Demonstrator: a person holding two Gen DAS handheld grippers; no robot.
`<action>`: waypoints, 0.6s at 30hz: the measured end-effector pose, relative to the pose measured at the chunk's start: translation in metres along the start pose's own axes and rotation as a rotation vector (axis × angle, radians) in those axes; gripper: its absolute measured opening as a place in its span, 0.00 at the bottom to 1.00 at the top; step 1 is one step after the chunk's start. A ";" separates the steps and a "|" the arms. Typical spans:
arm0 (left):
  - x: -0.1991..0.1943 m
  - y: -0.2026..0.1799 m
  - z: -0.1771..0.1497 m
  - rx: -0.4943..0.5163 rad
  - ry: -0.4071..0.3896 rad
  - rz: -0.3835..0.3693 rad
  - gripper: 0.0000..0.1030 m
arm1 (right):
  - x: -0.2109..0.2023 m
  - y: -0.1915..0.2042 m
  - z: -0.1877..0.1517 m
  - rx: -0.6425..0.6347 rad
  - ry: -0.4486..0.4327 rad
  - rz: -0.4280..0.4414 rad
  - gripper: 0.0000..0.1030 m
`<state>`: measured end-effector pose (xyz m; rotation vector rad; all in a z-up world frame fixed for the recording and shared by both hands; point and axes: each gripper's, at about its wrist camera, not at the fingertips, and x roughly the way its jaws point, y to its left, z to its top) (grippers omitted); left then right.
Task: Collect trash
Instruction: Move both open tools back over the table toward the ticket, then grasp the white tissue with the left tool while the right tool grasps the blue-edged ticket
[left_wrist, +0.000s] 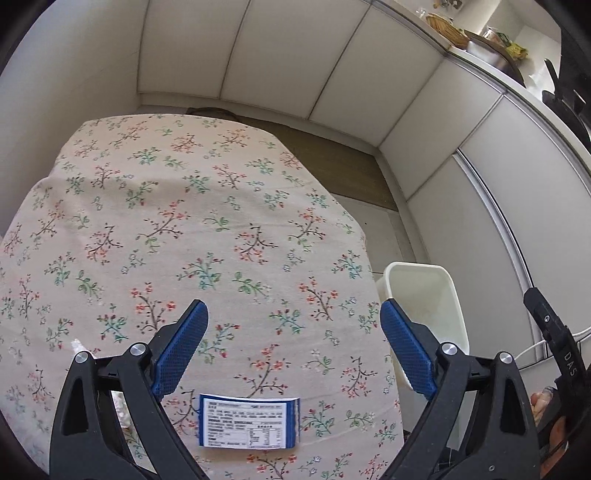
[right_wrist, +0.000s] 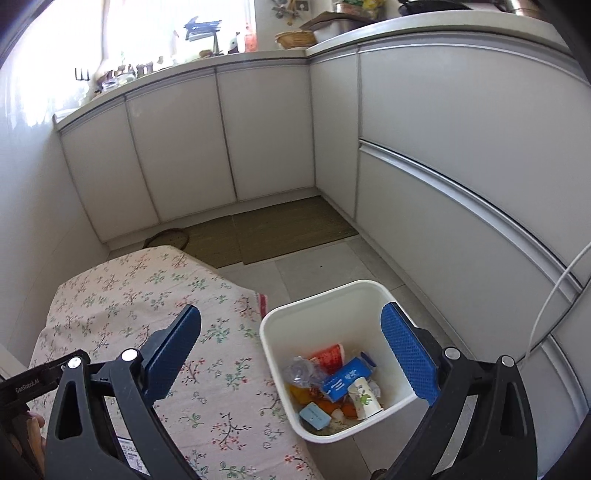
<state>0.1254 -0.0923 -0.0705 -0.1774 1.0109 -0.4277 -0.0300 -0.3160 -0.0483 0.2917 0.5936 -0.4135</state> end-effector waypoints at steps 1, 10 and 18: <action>-0.002 0.008 0.001 -0.009 -0.004 0.014 0.88 | 0.002 0.008 -0.002 -0.019 0.011 0.015 0.92; -0.010 0.093 -0.003 -0.167 0.079 0.126 0.88 | 0.019 0.076 -0.026 -0.210 0.141 0.162 0.92; -0.001 0.162 -0.032 -0.350 0.215 0.161 0.79 | 0.030 0.121 -0.047 -0.323 0.258 0.277 0.92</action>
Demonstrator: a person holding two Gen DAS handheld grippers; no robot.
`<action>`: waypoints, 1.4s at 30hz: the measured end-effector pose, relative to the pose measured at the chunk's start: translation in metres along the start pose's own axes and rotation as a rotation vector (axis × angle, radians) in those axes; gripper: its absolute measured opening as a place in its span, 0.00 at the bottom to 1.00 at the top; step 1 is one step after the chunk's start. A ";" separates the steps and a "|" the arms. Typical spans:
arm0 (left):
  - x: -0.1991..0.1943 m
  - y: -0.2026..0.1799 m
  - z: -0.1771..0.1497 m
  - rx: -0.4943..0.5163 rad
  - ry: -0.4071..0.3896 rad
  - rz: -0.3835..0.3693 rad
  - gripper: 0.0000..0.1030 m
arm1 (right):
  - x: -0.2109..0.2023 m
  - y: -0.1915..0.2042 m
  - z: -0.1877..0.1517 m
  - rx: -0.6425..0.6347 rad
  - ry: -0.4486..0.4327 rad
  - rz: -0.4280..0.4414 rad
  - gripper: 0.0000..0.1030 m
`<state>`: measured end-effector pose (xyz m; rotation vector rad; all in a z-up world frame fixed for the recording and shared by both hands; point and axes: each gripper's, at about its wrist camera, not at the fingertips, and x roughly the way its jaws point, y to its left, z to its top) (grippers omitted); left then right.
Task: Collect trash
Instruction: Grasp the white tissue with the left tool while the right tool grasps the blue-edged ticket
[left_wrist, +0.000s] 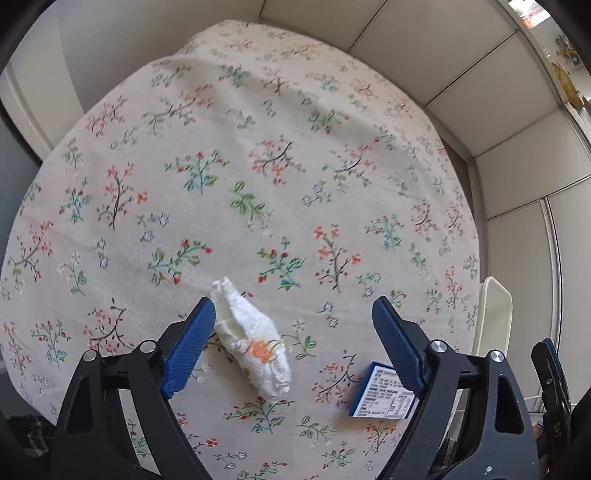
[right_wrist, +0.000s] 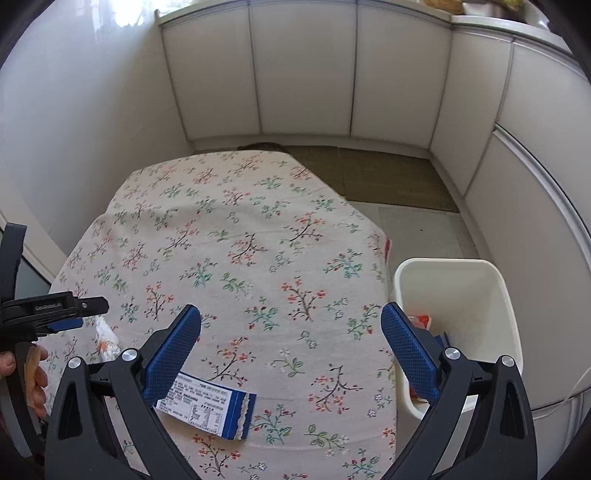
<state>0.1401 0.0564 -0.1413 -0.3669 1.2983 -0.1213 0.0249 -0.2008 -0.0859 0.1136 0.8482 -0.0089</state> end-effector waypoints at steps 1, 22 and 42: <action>0.005 0.007 -0.001 -0.020 0.023 0.001 0.79 | 0.002 0.005 -0.001 -0.015 0.006 0.007 0.92; 0.024 0.001 -0.020 0.111 0.066 0.001 0.38 | 0.039 0.078 -0.037 -0.376 0.229 0.224 0.92; -0.034 0.022 0.004 0.080 -0.074 -0.111 0.38 | 0.096 0.120 -0.086 -0.755 0.475 0.341 0.62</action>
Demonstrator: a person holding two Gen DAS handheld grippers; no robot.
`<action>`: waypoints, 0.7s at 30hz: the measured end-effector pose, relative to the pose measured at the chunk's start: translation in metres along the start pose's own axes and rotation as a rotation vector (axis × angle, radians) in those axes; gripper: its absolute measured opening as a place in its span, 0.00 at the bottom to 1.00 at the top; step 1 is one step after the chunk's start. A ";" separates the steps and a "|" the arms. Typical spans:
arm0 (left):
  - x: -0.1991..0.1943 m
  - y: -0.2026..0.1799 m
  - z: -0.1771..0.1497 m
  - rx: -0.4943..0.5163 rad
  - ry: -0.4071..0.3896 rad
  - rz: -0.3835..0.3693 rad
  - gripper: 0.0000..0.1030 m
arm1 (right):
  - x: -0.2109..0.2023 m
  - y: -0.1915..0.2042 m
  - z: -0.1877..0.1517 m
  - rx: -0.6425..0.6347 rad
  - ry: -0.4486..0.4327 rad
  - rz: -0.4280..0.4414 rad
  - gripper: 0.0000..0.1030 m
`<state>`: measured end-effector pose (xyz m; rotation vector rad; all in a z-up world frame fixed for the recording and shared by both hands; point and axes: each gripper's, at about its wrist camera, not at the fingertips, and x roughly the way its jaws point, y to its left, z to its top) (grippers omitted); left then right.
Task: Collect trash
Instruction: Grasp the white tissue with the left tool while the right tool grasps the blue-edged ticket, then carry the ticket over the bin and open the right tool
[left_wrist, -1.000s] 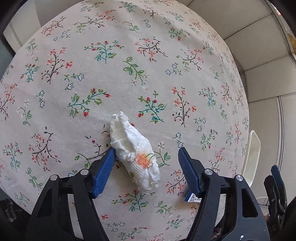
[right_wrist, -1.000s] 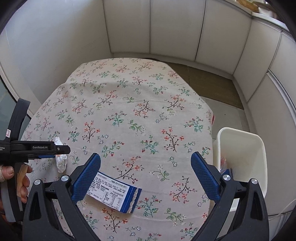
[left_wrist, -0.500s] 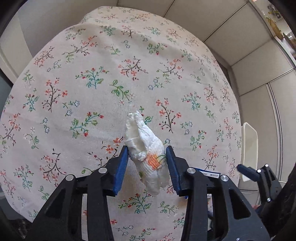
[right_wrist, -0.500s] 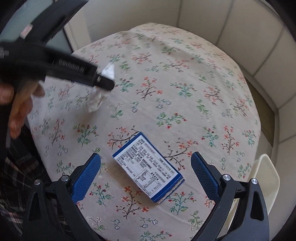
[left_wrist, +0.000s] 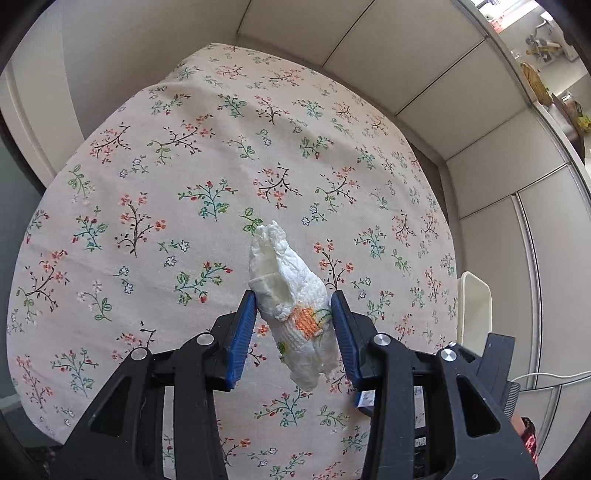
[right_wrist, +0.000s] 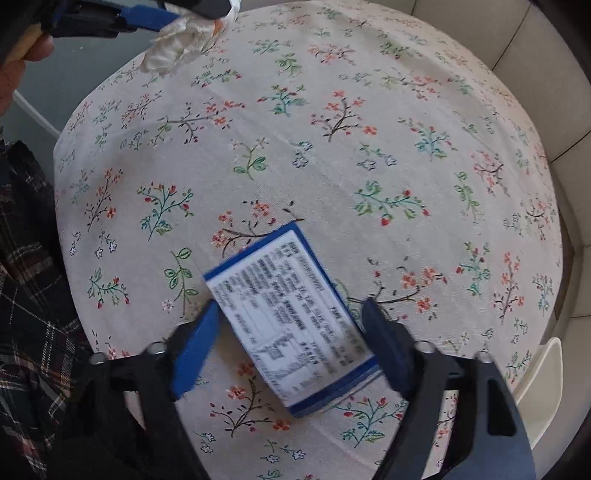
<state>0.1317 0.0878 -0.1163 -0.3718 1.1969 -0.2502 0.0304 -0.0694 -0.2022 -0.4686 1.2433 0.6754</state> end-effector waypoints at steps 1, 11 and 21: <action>-0.001 0.001 0.001 -0.003 -0.003 -0.002 0.38 | 0.001 0.003 0.001 -0.009 0.003 -0.001 0.62; -0.013 0.012 0.007 -0.029 -0.036 -0.009 0.38 | -0.033 -0.014 0.015 0.119 -0.121 0.111 0.57; -0.025 0.014 0.014 -0.018 -0.093 0.018 0.38 | -0.079 -0.025 0.044 0.293 -0.329 0.030 0.57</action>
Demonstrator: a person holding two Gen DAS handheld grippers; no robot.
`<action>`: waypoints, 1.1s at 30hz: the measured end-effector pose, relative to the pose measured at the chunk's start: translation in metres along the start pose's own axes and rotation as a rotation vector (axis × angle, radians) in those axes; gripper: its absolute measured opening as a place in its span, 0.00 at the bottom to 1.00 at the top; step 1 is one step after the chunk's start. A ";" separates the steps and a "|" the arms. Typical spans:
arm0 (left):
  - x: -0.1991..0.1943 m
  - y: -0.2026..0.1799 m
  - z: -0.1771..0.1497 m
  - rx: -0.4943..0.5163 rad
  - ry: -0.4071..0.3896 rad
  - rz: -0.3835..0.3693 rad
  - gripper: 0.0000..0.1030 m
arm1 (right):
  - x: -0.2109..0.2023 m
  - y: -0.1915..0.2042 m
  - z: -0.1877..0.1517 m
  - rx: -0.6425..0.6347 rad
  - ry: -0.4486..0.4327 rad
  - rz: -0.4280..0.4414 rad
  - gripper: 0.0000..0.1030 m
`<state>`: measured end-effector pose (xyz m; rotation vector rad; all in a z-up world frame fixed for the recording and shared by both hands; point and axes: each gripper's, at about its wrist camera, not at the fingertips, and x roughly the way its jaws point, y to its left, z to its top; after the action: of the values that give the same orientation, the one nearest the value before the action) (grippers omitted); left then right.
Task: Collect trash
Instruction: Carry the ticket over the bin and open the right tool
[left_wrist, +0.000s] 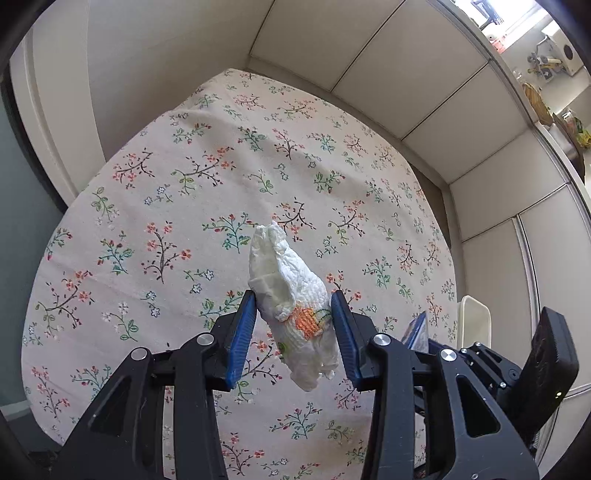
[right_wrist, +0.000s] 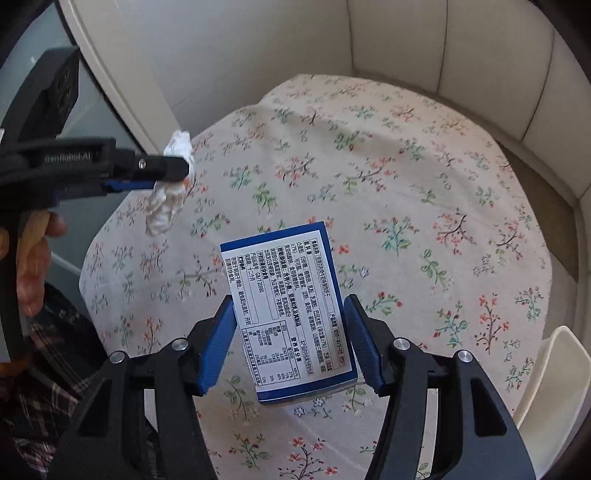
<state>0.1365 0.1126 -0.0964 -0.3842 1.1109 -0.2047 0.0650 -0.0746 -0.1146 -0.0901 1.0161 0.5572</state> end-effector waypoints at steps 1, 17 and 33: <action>-0.003 0.000 0.001 0.001 -0.011 0.000 0.38 | -0.004 0.003 0.005 0.009 -0.033 -0.012 0.57; -0.038 -0.028 0.010 0.042 -0.168 -0.060 0.38 | -0.103 -0.002 0.044 0.246 -0.462 -0.327 0.57; -0.057 -0.092 0.005 0.153 -0.260 -0.140 0.38 | -0.174 -0.046 0.019 0.435 -0.631 -0.560 0.57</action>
<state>0.1191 0.0492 -0.0100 -0.3412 0.8072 -0.3507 0.0327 -0.1773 0.0304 0.1776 0.4377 -0.1598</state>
